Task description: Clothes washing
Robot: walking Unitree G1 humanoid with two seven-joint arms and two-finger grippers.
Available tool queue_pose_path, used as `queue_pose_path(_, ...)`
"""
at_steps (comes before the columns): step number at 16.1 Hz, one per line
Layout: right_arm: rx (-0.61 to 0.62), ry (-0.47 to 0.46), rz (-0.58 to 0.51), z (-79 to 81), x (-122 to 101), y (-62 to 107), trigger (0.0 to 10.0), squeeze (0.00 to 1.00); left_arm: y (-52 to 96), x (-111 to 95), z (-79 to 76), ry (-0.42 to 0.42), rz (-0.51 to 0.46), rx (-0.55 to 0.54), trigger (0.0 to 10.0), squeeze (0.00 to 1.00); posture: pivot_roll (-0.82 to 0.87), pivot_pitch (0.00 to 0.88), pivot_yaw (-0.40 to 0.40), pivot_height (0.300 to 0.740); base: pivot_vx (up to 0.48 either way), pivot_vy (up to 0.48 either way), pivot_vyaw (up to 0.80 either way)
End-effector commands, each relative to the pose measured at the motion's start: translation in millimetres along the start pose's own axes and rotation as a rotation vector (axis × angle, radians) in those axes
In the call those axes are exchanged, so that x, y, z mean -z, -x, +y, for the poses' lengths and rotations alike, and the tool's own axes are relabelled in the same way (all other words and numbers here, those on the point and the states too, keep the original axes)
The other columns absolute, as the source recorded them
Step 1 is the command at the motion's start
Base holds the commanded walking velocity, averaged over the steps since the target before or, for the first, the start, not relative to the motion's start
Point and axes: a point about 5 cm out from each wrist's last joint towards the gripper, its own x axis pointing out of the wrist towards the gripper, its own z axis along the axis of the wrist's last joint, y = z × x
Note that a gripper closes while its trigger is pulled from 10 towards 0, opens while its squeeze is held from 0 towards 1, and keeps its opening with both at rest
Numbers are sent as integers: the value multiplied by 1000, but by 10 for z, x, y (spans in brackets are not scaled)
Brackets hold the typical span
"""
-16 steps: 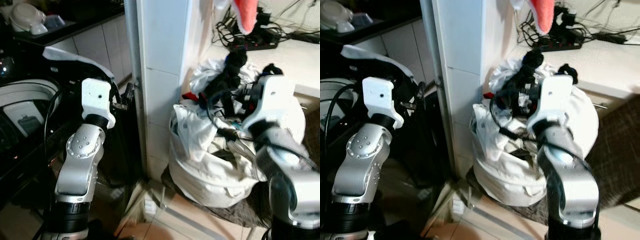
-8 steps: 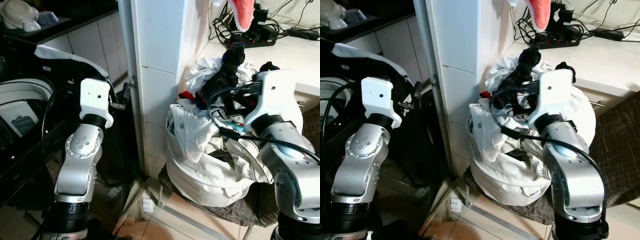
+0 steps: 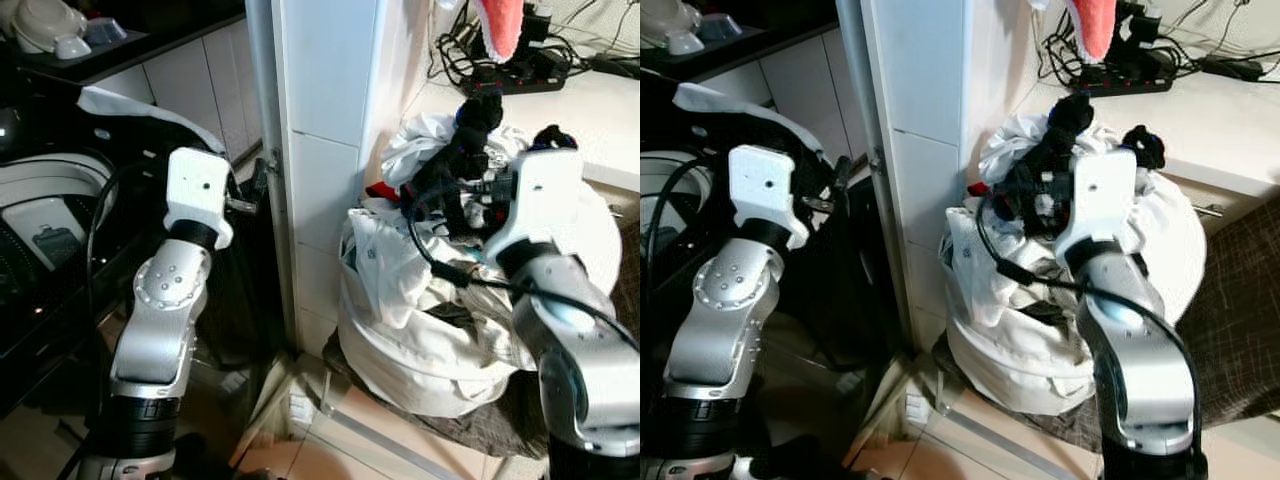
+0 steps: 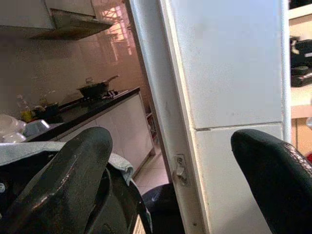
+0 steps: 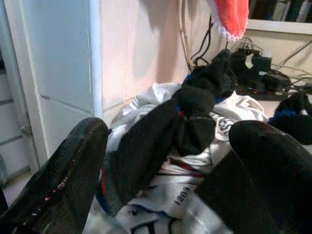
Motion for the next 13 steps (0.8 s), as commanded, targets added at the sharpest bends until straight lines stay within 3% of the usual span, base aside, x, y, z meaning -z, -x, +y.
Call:
queue_pose_path(1, 14, -3, -41, 7, -68, 27, 10000, 0, -32, -26, 12, -14, -8, 5, 10000, 0, -41, 0, 44, 740, 0, 420, 0)
queue_pose_path(6, 40, -8, -47, -22, -63, 61, 10000, 0, -39, -21, 2, -8, -3, 9, 10000, 0, -45, 0, 49, 740, 0, 409, 0)
queue_pose_path(7, 40, -10, -51, -23, -71, 63, 10000, 0, -37, -43, 17, -93, -15, -17, 10000, 0, -44, 0, 46, 740, 0, 0, 0)
queue_pose_path(8, 39, -11, -52, -23, -74, 63, 10000, 0, -37, -50, 8, -115, -14, -20, 10000, 0, -42, 0, 42, 740, 0, -480, 0)
queue_pose_path(10, 40, -12, -53, -24, -77, 66, 10000, 0, -39, -43, -14, -85, -3, -21, 10000, 0, -42, 0, 42, 740, 0, -480, 0)
queue_pose_path(11, 41, -14, -55, -30, -78, 66, 10000, 0, -41, -35, -22, -16, -4, -21, 10000, 0, -42, 0, 41, 740, 0, 0, 0)
queue_pose_path(13, 48, -14, -55, -46, -77, 69, 10000, 0, -40, -51, -20, -16, -18, -29, 10000, 0, -44, 0, 43, 740, 0, 0, 0)
